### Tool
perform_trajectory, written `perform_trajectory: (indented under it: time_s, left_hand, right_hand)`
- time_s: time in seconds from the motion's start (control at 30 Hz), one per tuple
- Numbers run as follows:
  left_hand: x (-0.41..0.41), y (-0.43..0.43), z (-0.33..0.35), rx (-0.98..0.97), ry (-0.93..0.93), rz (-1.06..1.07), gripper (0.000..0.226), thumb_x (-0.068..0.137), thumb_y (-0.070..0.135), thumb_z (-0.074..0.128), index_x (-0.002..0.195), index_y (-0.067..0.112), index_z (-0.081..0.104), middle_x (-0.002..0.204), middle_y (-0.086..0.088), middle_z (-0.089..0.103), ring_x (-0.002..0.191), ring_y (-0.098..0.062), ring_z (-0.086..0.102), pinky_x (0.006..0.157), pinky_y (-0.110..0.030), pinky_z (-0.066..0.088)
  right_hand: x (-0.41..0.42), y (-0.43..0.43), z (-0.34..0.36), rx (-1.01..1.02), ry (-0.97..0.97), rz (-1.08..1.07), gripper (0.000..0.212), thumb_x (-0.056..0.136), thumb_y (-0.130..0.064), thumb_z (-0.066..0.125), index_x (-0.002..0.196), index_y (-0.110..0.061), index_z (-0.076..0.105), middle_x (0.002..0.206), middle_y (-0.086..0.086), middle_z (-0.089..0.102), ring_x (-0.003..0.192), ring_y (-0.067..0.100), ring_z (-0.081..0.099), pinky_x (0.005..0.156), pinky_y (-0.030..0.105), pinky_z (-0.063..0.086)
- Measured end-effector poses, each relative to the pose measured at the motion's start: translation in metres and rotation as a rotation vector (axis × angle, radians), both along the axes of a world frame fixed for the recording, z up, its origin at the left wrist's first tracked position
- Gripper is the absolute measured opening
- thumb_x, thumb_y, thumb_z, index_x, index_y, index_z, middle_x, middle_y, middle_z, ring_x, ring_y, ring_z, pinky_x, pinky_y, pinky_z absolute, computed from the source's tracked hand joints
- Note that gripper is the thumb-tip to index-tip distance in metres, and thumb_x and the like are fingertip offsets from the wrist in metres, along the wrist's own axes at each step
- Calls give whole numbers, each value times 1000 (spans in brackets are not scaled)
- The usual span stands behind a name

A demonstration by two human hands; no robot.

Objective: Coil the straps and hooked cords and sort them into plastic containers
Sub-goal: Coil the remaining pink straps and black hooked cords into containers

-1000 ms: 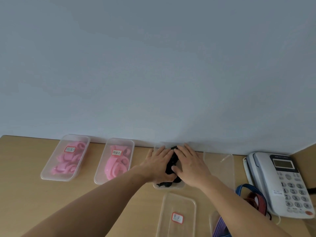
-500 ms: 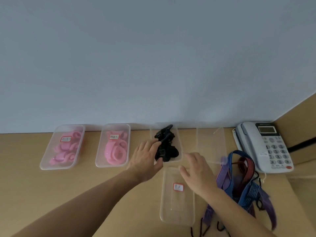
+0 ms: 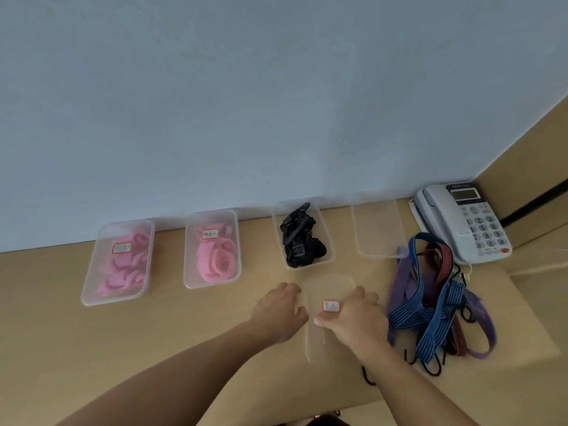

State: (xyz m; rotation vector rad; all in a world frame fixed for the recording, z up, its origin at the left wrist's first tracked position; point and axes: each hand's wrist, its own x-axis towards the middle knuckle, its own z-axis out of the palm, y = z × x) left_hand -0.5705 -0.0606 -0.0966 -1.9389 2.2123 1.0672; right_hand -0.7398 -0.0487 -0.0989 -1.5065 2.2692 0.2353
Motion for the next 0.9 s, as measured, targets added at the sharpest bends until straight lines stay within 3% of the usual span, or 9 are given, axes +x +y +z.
perform_trajectory:
  time_s: [0.2, 0.37, 0.47, 0.53, 0.6, 0.67, 0.73, 0.83, 0.9]
  left_hand:
    - [-5, -3, 1, 108, 46, 34, 58, 92, 39, 49, 145, 16, 39, 135, -4, 48, 120, -26, 53, 99, -37, 45]
    - [0, -3, 5, 150, 87, 55, 58, 87, 38, 49, 141, 16, 45, 128, -3, 60, 115, -25, 57, 92, -34, 48]
    - [3, -7, 10, 161, 121, 73, 55, 89, 38, 50, 140, 17, 48, 122, 0, 66, 113, -22, 59, 91, -30, 48]
    - [2, -11, 18, 129, 188, 123, 44, 90, 38, 51, 129, 20, 57, 115, 0, 68, 102, -20, 63, 86, -29, 50]
    - [-1, -16, 30, 69, 327, 214, 23, 92, 35, 51, 102, 19, 63, 96, -2, 72, 84, -20, 67, 78, -36, 56]
    - [-3, -27, 43, 5, 438, 320, 20, 95, 29, 49, 89, 14, 61, 82, -2, 71, 76, -23, 68, 74, -43, 57]
    - [0, -46, 54, -60, 421, 387, 23, 97, 30, 46, 86, 14, 59, 76, -2, 69, 73, -27, 66, 68, -41, 55]
    - [11, -78, 64, -144, 232, 396, 29, 98, 31, 43, 73, 18, 51, 71, -2, 59, 72, -29, 59, 59, -33, 42]
    - [15, -96, 64, -155, 174, 432, 31, 97, 30, 42, 68, 18, 47, 75, -7, 60, 76, -31, 59, 59, -32, 38]
  right_hand:
    - [1, 1, -1, -67, -140, -206, 93, 52, -64, 79, 121, -12, 44, 124, 9, 45, 116, 30, 49, 89, 38, 48]
    - [-9, 8, 6, -241, -469, -288, 43, 77, -38, 75, 104, -17, 48, 102, -1, 55, 90, 21, 58, 76, 39, 52]
    - [-22, 8, 22, -267, -698, -248, 31, 83, -27, 74, 104, -21, 52, 82, -3, 64, 78, 16, 65, 69, 33, 53]
    - [-28, 3, 37, -280, -832, -204, 28, 83, -23, 76, 103, -22, 56, 69, 0, 68, 63, 12, 67, 59, 24, 51]
    - [-28, -12, 52, -311, -933, -176, 27, 84, -17, 75, 105, -21, 58, 65, -1, 68, 55, 12, 63, 55, 23, 50]
    - [-22, -38, 64, -343, -974, -149, 26, 87, -19, 72, 107, -19, 57, 63, -2, 66, 52, 9, 58, 51, 24, 47]
    - [-12, -70, 71, -366, -956, -114, 27, 87, -30, 69, 108, -20, 54, 72, -3, 65, 60, 8, 58, 57, 26, 46]
    - [2, -118, 71, -402, -773, -29, 41, 84, -40, 69, 116, -26, 49, 95, -13, 58, 87, 13, 57, 73, 29, 40]
    - [8, -142, 64, -397, -697, 15, 53, 82, -43, 70, 125, -22, 48, 110, -6, 62, 97, 19, 59, 76, 28, 38]
